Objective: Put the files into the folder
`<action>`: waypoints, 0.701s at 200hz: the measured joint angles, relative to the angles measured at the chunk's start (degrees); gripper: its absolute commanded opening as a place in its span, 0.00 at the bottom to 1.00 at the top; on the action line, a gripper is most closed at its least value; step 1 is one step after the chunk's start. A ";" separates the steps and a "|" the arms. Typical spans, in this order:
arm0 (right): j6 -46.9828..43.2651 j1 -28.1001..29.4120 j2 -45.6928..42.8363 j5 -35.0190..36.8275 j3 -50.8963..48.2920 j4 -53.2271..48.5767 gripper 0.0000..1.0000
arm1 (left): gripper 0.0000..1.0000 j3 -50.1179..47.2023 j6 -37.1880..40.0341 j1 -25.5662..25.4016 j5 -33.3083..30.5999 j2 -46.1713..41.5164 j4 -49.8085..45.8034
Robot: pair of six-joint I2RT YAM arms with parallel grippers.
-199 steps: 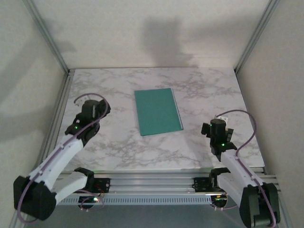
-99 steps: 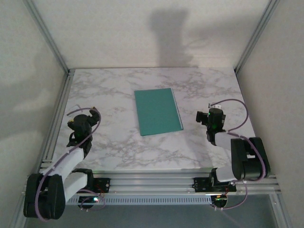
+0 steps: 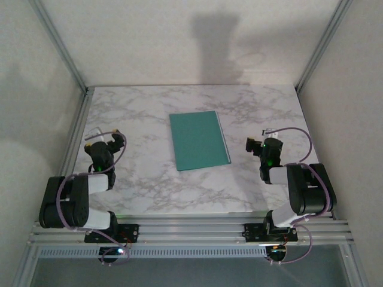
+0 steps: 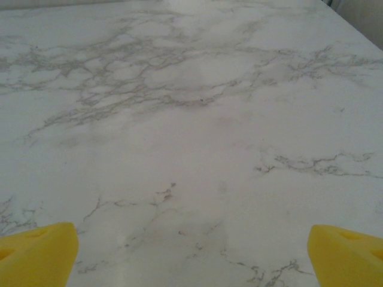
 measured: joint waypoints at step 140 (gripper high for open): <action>0.00 0.00 0.00 -0.02 0.00 0.85 0.99 | 0.99 -6.05 3.41 -4.17 -4.63 5.95 21.62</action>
